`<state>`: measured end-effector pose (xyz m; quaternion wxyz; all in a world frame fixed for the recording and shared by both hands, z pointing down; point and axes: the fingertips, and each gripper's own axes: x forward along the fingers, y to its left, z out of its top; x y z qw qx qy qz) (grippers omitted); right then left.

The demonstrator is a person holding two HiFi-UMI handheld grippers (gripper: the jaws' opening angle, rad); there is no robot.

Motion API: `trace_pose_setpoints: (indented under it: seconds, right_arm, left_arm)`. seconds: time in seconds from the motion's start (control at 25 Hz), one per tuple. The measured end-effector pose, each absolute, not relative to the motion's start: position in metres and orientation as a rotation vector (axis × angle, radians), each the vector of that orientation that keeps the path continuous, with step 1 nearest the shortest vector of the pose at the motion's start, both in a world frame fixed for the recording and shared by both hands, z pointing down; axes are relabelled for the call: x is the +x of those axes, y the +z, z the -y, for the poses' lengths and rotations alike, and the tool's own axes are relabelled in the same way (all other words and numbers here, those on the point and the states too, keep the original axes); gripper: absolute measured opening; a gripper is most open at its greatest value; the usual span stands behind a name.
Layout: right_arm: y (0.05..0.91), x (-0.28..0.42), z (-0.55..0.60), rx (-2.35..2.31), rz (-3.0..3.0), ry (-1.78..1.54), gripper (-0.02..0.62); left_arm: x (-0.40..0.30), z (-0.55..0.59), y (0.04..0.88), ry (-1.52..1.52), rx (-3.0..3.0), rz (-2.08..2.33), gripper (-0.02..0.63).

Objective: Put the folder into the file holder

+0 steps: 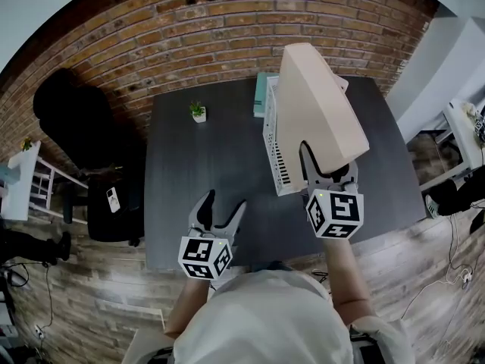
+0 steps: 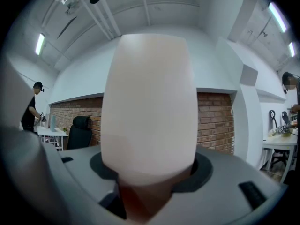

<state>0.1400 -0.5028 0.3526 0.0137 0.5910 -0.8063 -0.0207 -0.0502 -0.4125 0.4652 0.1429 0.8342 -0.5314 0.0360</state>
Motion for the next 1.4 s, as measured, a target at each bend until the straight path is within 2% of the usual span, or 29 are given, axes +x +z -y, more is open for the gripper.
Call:
trace_pose_setpoints:
  seconds: [0.56,1.4]
  right_arm:
    - [0.358,0.127,0.541,1.861,2.477,-0.009,0.279]
    - [0.456,0.121,0.551,1.861,2.388,0.033,0.282]
  left_arm:
    - [-0.050,0.429,0.468,0.107,2.390,1.562,0.333]
    - [-0.057,0.437,0.478,0.167,2.368,1.560,0.333]
